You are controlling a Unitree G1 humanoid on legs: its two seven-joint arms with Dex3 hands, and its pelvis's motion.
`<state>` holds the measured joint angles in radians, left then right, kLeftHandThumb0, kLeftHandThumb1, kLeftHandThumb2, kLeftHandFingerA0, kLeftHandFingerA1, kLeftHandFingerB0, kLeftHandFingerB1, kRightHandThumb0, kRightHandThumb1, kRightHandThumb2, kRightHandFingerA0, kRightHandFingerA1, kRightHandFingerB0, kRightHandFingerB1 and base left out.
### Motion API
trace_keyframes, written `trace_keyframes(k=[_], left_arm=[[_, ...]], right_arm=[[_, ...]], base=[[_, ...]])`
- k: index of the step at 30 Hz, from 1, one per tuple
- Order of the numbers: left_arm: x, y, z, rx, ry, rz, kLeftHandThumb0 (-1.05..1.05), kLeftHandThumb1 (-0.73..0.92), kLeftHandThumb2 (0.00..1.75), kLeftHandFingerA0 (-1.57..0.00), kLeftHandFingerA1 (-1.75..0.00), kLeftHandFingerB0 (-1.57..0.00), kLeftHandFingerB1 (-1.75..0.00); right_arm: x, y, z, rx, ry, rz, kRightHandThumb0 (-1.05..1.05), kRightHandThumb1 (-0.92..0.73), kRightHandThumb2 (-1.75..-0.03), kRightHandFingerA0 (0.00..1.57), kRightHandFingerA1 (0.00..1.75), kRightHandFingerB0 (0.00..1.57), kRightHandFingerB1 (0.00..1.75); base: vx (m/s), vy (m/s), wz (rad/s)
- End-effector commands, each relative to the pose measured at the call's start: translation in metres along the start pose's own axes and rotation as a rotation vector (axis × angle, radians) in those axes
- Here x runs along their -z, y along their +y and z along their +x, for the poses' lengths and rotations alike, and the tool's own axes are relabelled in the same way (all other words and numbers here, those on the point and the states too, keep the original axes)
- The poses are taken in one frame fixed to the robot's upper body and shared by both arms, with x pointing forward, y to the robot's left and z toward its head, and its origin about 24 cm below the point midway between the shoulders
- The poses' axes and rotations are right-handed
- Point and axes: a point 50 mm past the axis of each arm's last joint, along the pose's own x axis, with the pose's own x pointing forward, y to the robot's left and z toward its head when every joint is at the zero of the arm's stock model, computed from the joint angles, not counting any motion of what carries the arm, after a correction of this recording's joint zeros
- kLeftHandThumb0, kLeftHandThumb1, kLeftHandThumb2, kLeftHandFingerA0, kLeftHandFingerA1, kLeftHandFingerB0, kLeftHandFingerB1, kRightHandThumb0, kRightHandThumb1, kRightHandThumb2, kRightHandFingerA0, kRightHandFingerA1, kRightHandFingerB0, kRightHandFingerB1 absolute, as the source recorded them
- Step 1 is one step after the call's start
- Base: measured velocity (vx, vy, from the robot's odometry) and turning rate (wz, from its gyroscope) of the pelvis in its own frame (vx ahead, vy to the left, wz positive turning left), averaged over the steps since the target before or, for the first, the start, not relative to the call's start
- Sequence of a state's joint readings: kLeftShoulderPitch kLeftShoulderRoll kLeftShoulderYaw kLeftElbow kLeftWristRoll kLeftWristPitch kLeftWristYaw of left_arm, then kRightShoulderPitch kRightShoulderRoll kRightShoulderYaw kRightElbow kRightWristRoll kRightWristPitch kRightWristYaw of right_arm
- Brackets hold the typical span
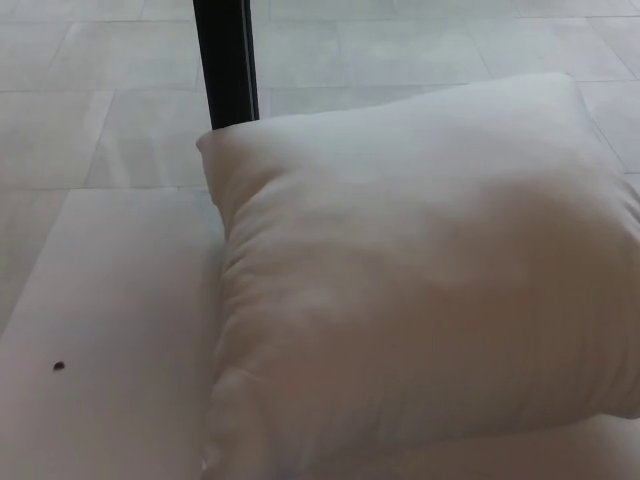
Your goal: The robot uses its left hand to press on the left side of the pillow kept in the middle of the desk and uses its right hand to lift up and the right side of the pillow and turn it over
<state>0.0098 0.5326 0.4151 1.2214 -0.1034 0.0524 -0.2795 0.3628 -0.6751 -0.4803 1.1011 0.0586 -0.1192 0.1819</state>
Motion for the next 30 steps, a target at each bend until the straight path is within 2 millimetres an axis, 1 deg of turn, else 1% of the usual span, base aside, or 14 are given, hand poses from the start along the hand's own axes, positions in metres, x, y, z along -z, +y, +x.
trace_keyframes(k=[1,6,11,12,14,15,17,19,21,22,23,26,27,30], left_arm=[[-0.019,0.003,0.0,0.044,-0.105,-0.171,-0.89,0.61,0.98,-0.17,-0.61,-0.06,-0.2],[-0.04,0.001,0.001,0.042,-0.159,-0.245,-0.9,0.69,1.05,-0.2,-0.58,0.0,-0.14],[-0.095,0.007,-0.005,0.065,-0.322,-0.336,-0.85,0.65,1.03,-0.15,-0.54,-0.07,-0.17],[-0.112,0.009,-0.008,0.059,-0.365,-0.326,-0.86,0.8,0.63,-0.27,-0.46,-0.04,-0.26],[-0.146,0.01,-0.017,0.043,-0.492,-0.305,-1.01,0.75,0.67,-0.35,-0.52,-0.06,-0.29],[-0.183,0.007,-0.028,0.053,-0.581,-0.322,-1.05,0.5,1.07,-0.34,-0.79,0.0,-0.64],[-0.196,0.005,-0.033,0.086,-0.619,-0.339,-1.05,0.63,0.71,-0.44,-1.33,-0.16,-1.28],[-0.225,0.001,-0.047,0.15,-0.703,-0.367,-1.05,0.62,0.71,-0.56,-1.34,-0.25,-1.33],[-0.264,-0.018,-0.071,0.21,-0.826,-0.301,-1.05,0.69,0.7,-0.54,-1.17,-0.11,-1.16],[-0.272,-0.024,-0.078,0.218,-0.855,-0.273,-1.05,0.73,0.68,-0.34,-1.09,0.0,-1.02],[-0.287,-0.046,-0.102,0.28,-0.917,-0.236,-0.99,0.59,1.09,-0.27,-0.78,-0.06,-0.56],[-0.293,-0.065,-0.122,0.324,-0.956,-0.216,-0.97,0.61,1.07,-0.29,-0.76,-0.06,-0.54],[-0.296,-0.075,-0.133,0.341,-0.956,-0.215,-0.9,0.78,0.61,-0.27,-0.7,-0.08,-0.44],[-0.296,-0.096,-0.149,0.396,-0.967,-0.164,-0.76,0.62,1.02,-0.25,-0.61,-0.03,-0.38]], right_arm=[[-0.015,-0.014,0.001,0.041,-0.109,0.375,-0.89,-0.63,-1.07,0.35,0.78,0.0,0.49],[-0.046,-0.036,0.004,0.112,-0.205,0.655,-0.92,-0.69,-1.08,0.56,0.97,0.02,0.43],[-0.103,-0.059,0.002,0.114,-0.379,0.764,-1.05,-0.71,-1.13,0.22,0.66,0.03,0.31],[-0.119,-0.066,-0.001,0.114,-0.43,0.782,-1.0,-0.87,-0.69,0.21,0.65,0.0,0.45],[-0.15,-0.076,-0.008,0.112,-0.529,0.843,-0.99,-0.84,-0.68,0.26,0.67,0.0,0.51],[-0.183,-0.084,-0.018,0.101,-0.627,0.849,-0.96,-0.89,-0.67,0.29,0.68,0.0,0.49],[-0.199,-0.083,-0.022,0.092,-0.654,0.862,-0.99,-0.87,-0.66,0.35,0.66,0.0,0.53],[-0.233,-0.083,-0.036,0.065,-0.732,0.863,-0.98,-0.87,-0.67,0.35,0.68,0.04,0.56],[-0.279,-0.072,-0.058,-0.007,-0.891,0.833,-1.01,-0.83,-0.65,0.62,0.78,0.27,0.7],[-0.288,-0.068,-0.063,-0.029,-0.924,0.825,-1.04,-0.64,-1.08,0.68,0.81,0.39,0.74],[-0.314,-0.053,-0.081,-0.059,-1.008,0.764,-0.99,-0.6,-1.09,0.64,0.73,0.36,0.67],[-0.333,-0.037,-0.096,-0.088,-1.046,0.711,-0.99,-0.84,-0.66,0.5,0.58,0.3,0.52],[-0.342,-0.027,-0.105,-0.137,-1.061,0.693,-0.97,-0.85,-0.66,0.42,0.48,0.27,0.39],[-0.355,-0.007,-0.115,-0.193,-1.071,0.659,-0.93,-0.86,-0.67,0.37,0.41,0.23,0.28]], base=[[0.0,0.0,0.0],[0.0,0.0,0.0],[0.0,0.0,0.0],[0.0,0.0,0.0],[0.0,0.0,0.0],[0.0,0.0,0.0],[0.0,0.0,0.0],[0.0,0.0,0.0],[0.0,0.0,0.0],[0.0,0.0,0.0],[0.0,0.0,0.0],[0.0,0.0,0.0],[0.0,0.0,0.0],[0.0,0.0,0.0]])
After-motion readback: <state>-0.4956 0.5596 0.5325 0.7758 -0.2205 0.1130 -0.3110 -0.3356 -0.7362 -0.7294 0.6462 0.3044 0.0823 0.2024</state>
